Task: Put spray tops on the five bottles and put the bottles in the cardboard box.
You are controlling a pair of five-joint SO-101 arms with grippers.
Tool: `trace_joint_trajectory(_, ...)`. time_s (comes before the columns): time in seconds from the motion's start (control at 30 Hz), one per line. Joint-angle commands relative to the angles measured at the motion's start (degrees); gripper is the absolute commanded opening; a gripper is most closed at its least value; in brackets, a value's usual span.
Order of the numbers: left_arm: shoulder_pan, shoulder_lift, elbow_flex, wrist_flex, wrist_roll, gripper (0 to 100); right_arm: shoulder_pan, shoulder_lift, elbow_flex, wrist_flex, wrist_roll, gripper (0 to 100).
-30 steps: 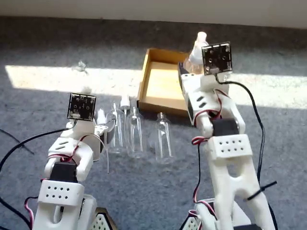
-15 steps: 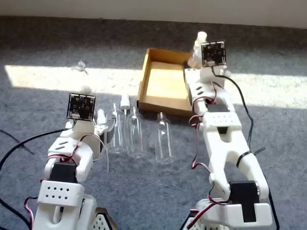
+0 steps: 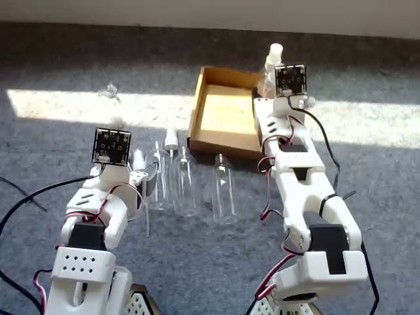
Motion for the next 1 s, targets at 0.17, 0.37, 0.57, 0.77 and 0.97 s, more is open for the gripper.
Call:
trace_joint_trajectory(0.17, -0.31, -1.27, 0.57, -1.32, 0.62, 23, 0.57, 2.24, -2.95, -3.12, -0.44, 0.5)
trace_joint_trajectory(0.37, -0.31, -1.27, 0.57, -1.32, 0.62, 23, 0.57, 2.24, -2.86, -3.12, -0.44, 0.6)
trace_joint_trajectory(0.57, -0.31, -1.27, 0.66, -1.32, 0.62, 23, 0.57, 2.24, -2.77, -3.12, -0.44, 0.7)
trace_joint_trajectory(0.77, -0.31, -1.27, 0.66, -1.32, 0.62, 23, 0.57, 2.24, -2.77, -2.77, -0.44, 10.6)
trace_joint_trajectory(0.97, -0.31, -1.27, 0.66, -1.32, 0.62, 23, 0.57, 2.15, -2.77, -2.77, -0.44, 15.2)
